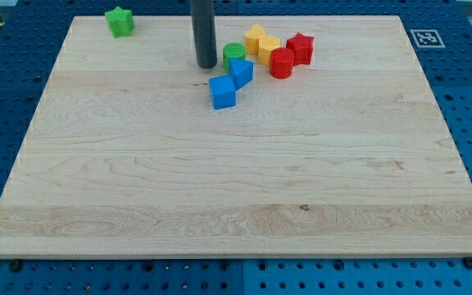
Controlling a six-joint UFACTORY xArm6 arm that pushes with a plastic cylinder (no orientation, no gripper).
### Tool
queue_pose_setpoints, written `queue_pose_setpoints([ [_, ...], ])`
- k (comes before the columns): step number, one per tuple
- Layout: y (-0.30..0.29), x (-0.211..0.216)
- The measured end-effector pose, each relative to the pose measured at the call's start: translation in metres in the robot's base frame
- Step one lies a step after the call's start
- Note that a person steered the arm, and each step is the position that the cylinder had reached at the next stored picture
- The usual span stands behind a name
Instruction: Move green circle towards top center
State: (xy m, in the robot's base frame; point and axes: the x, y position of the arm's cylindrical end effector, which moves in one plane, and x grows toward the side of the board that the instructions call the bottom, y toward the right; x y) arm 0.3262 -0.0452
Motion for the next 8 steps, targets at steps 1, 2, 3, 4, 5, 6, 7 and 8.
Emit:
queue_pose_setpoints([
  [1,0.009,0.031],
  [2,0.036,0.041],
  [3,0.056,0.042],
  [4,0.053,0.042],
  [5,0.031,0.042],
  [6,0.031,0.042],
  [7,0.031,0.032],
  [8,0.031,0.015],
])
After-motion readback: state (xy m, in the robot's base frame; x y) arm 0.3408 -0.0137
